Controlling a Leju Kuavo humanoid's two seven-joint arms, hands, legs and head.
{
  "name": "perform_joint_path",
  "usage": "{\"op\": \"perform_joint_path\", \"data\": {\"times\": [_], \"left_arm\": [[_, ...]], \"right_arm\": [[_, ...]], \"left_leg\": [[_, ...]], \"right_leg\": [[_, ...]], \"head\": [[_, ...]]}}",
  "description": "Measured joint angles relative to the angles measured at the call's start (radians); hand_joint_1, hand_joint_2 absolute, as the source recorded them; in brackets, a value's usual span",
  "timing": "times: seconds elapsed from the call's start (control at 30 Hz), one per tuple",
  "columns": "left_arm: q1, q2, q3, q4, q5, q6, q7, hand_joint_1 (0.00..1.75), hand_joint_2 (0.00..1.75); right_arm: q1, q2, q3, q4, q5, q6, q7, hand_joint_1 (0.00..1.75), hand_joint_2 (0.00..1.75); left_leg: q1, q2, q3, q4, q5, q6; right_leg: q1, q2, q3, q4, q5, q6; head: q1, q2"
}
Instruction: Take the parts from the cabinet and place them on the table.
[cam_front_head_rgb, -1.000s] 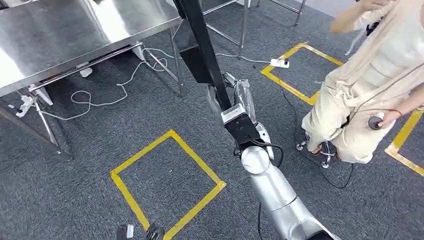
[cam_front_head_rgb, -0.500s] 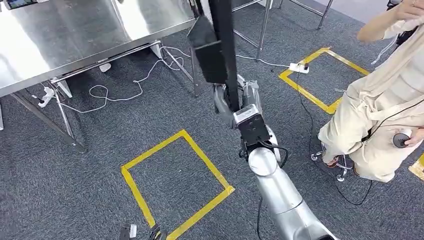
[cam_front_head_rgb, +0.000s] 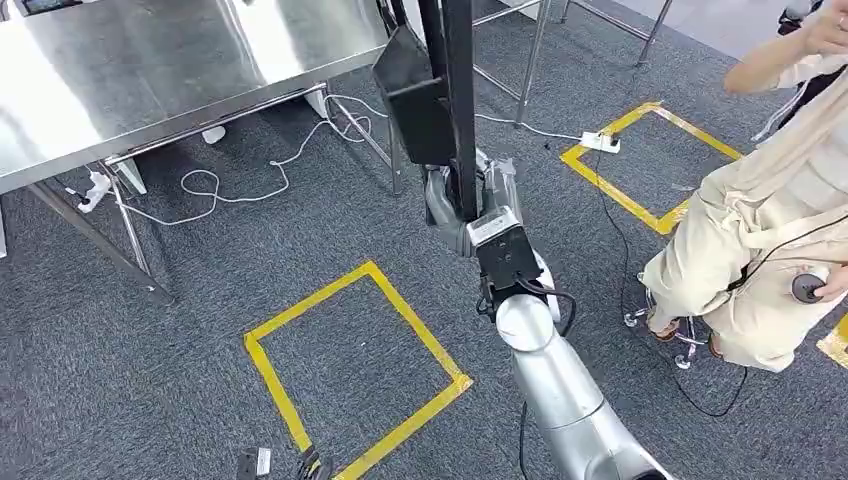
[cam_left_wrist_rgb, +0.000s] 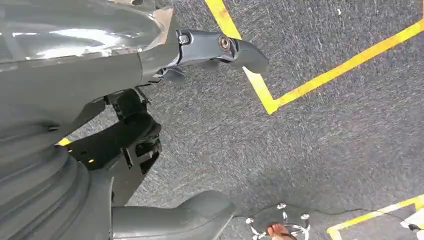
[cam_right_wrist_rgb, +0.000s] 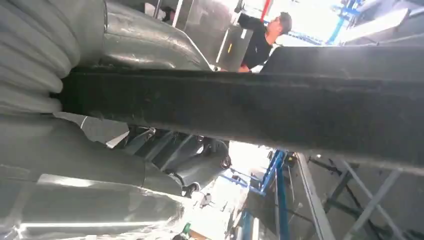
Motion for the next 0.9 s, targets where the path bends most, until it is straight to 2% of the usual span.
{"op": "perform_joint_path", "data": {"times": [0.07, 0.1, 0.13, 0.17, 0.2, 0.23, 0.27, 0.3, 0.33, 0.37, 0.43, 0.47, 0.5, 0.53, 0.6, 0.63, 0.67, 0.7, 0.73, 0.77, 0.8, 0.83, 0.87, 0.9], "left_arm": [[-0.002, 0.000, -0.001, 0.000, -0.001, 0.001, 0.000, 0.00, 1.75], [-0.001, -0.001, -0.002, 0.000, -0.005, 0.005, -0.001, 0.00, 1.75], [0.001, -0.001, -0.002, 0.000, -0.006, 0.007, -0.002, 0.00, 1.75], [0.002, -0.001, -0.003, 0.000, -0.008, 0.009, -0.004, 0.00, 1.75], [0.003, -0.001, -0.006, 0.000, -0.014, 0.013, -0.008, 0.00, 1.75], [0.003, -0.002, -0.009, 0.000, -0.016, 0.018, -0.010, 0.00, 1.75], [0.003, -0.002, -0.013, 0.000, -0.017, 0.019, -0.012, 0.00, 1.75], [0.003, -0.002, -0.015, 0.000, -0.017, 0.019, -0.016, 0.00, 1.75], [0.003, -0.002, -0.015, 0.000, -0.017, 0.020, -0.018, 0.00, 1.75], [0.004, -0.002, -0.016, 0.000, -0.017, 0.020, -0.021, 0.00, 1.75], [0.008, -0.003, -0.017, 0.000, -0.017, 0.020, -0.026, 0.00, 1.75], [0.009, -0.003, -0.017, 0.000, -0.017, 0.020, -0.027, 0.00, 1.75], [0.009, -0.003, -0.018, 0.000, -0.017, 0.020, -0.030, 0.00, 1.75], [0.009, -0.003, -0.019, 0.000, -0.017, 0.020, -0.032, 0.00, 1.75], [0.011, -0.003, -0.020, 0.000, -0.018, 0.020, -0.035, 0.00, 1.75], [0.013, -0.003, -0.021, 0.000, -0.018, 0.020, -0.035, 0.00, 1.75], [0.016, -0.003, -0.021, 0.000, -0.019, 0.020, -0.035, 0.00, 1.75], [0.017, -0.003, -0.022, 0.000, -0.019, 0.020, -0.035, 0.00, 1.75], [0.017, -0.003, -0.022, 0.000, -0.019, 0.020, -0.035, 0.00, 1.75], [0.017, -0.003, -0.023, 0.000, -0.019, 0.020, -0.035, 0.00, 1.75], [0.016, -0.003, -0.023, 0.000, -0.020, 0.020, -0.036, 0.00, 1.75], [0.014, -0.002, -0.024, 0.000, -0.020, 0.020, -0.037, 0.00, 1.75], [0.014, -0.003, -0.025, 0.000, -0.020, 0.020, -0.038, 0.00, 1.75], [0.015, -0.003, -0.026, 0.000, -0.021, 0.020, -0.038, 0.00, 1.75]], "right_arm": [[-0.004, 0.000, -0.003, 0.000, 0.000, 0.000, 0.001, 1.75, 1.75], [0.000, -0.003, -0.006, 0.000, 0.000, 0.000, 0.001, 1.75, 1.75], [0.006, -0.005, -0.008, 0.000, 0.000, 0.000, 0.002, 1.75, 1.75], [0.013, -0.008, -0.010, 0.000, 0.000, 0.000, 0.003, 1.75, 1.75], [0.018, -0.010, -0.011, 0.000, 0.000, 0.001, 0.003, 1.75, 1.75], [0.020, -0.012, -0.012, 0.000, 0.000, 0.002, 0.003, 1.75, 1.75], [0.021, -0.013, -0.014, -0.001, 0.000, 0.004, 0.003, 1.75, 1.75], [0.021, -0.016, -0.017, -0.002, 0.000, 0.006, 0.002, 1.75, 1.75], [0.023, -0.017, -0.018, -0.002, 0.000, 0.008, 0.002, 1.75, 1.75], [0.029, -0.019, -0.018, -0.004, -0.001, 0.011, -0.001, 1.75, 1.75], [0.039, -0.024, -0.018, -0.004, -0.006, 0.014, -0.007, 1.75, 1.75], [0.041, -0.026, -0.018, -0.004, -0.008, 0.014, -0.010, 1.75, 1.75], [0.041, -0.026, -0.019, -0.005, -0.012, 0.016, -0.013, 1.75, 1.75], [0.042, -0.027, -0.019, -0.005, -0.013, 0.017, -0.015, 1.75, 1.75], [0.044, -0.029, -0.019, -0.005, -0.014, 0.017, -0.015, 1.75, 1.75], [0.046, -0.030, -0.019, -0.005, -0.014, 0.017, -0.015, 1.75, 1.75], [0.049, -0.030, -0.019, -0.005, -0.014, 0.017, -0.015, 1.75, 1.75], [0.051, -0.030, -0.019, -0.005, -0.015, 0.017, -0.015, 1.75, 1.75], [0.052, -0.030, -0.019, -0.005, -0.016, 0.017, -0.015, 1.75, 1.75], [0.052, -0.030, -0.019, -0.005, -0.016, 0.017, -0.015, 1.75, 1.75], [0.051, -0.030, -0.019, -0.007, -0.016, 0.017, -0.015, 1.75, 1.75], [0.051, -0.030, -0.019, -0.007, -0.016, 0.017, -0.016, 1.75, 1.75], [0.049, -0.031, -0.019, -0.007, -0.016, 0.017, -0.016, 1.75, 1.75], [0.050, -0.031, -0.018, -0.007, -0.016, 0.017, -0.016, 1.75, 1.75]], "left_leg": [[0.002, -0.001, 0.002, -0.001, 0.001, 0.007], [0.001, -0.004, 0.002, -0.001, 0.000, 0.007], [0.001, -0.007, 0.001, 0.000, 0.000, 0.008], [0.001, -0.010, 0.001, 0.000, 0.000, 0.007], [0.002, -0.014, 0.001, 0.002, -0.001, 0.006], [0.002, -0.018, 0.001, 0.005, -0.004, 0.002], [0.003, -0.020, 0.002, 0.011, -0.008, -0.002], [0.002, -0.021, -0.001, 0.021, -0.015, -0.008], [-0.007, -0.023, -0.007, 0.031, -0.025, -0.016], [-0.005, -0.022, -0.007, 0.032, -0.026, -0.020], [-0.001, -0.022, -0.007, 0.029, -0.025, -0.022], [0.001, -0.022, -0.007, 0.033, -0.030, -0.026], [0.003, -0.013, -0.014, 0.052, -0.044, -0.036], [0.005, -0.008, -0.032, 0.095, -0.071, -0.042], [0.008, -0.002, -0.115, 0.260, -0.147, -0.051], [0.010, 0.000, -0.153, 0.326, -0.167, -0.053], [0.010, 0.000, -0.173, 0.354, -0.161, -0.052], [0.010, 0.000, -0.166, 0.328, -0.134, -0.048], [0.010, 0.000, -0.134, 0.258, -0.087, -0.041], [0.007, 0.000, -0.088, 0.163, -0.038, -0.030], [0.003, 0.001, -0.042, 0.072, 0.001, -0.015], [-0.001, 0.009, -0.024, 0.046, -0.022, -0.006], [-0.007, 0.012, -0.020, 0.034, -0.022, -0.001], [-0.010, 0.010, -0.020, 0.028, -0.024, 0.005]], "right_leg": [[0.001, 0.004, -0.069, 0.140, -0.064, -0.013], [0.001, 0.005, -0.111, 0.218, -0.092, -0.015], [0.001, 0.005, -0.144, 0.277, -0.107, -0.011], [0.001, 0.005, -0.151, 0.285, -0.103, -0.005], [0.000, 0.005, -0.130, 0.238, -0.077, 0.006], [-0.003, 0.005, -0.093, 0.160, -0.042, 0.017], [-0.008, 0.005, -0.042, 0.058, -0.003, 0.027], [-0.014, 0.004, -0.005, -0.021, 0.018, 0.030], [-0.008, 0.007, 0.003, -0.021, 0.017, 0.018], [-0.008, 0.007, 0.000, -0.021, 0.018, 0.009], [-0.004, 0.008, 0.000, -0.020, 0.019, -0.002], [-0.013, 0.008, 0.001, -0.023, 0.021, -0.008], [-0.016, 0.009, 0.005, -0.024, 0.020, -0.013], [-0.016, 0.008, 0.007, -0.024, 0.016, -0.020], [-0.014, 0.007, 0.010, -0.024, 0.011, -0.027], [-0.012, 0.006, 0.012, -0.024, 0.009, -0.028], [-0.011, 0.007, 0.015, -0.024, 0.007, -0.031], [-0.010, 0.007, 0.019, -0.024, 0.003, -0.030], [-0.008, 0.008, 0.026, -0.024, -0.001, -0.030], [-0.005, 0.008, 0.034, -0.024, -0.005, -0.030], [-0.004, 0.008, 0.042, -0.026, -0.010, -0.028], [-0.002, 0.007, 0.046, -0.030, -0.012, -0.026], [0.001, 0.007, 0.047, -0.035, -0.014, -0.020], [-0.003, 0.005, 0.051, -0.044, -0.014, -0.012]], "head": [[0.002, 0.000], [0.001, 0.000], [0.002, 0.000], [0.002, 0.000], [0.002, 0.000], [0.002, 0.000], [0.002, 0.000], [0.002, 0.000], [0.002, 0.000], [0.000, 0.000], [0.000, 0.000], [0.000, 0.000], [0.000, 0.000], [-0.003, 0.000], [-0.002, 0.000], [-0.003, 0.000], [-0.002, 0.000], [-0.002, 0.000], [-0.003, 0.000], [-0.003, 0.000], [-0.002, 0.000], [-0.001, 0.000], [-0.002, 0.000], [-0.002, 0.000]]}}
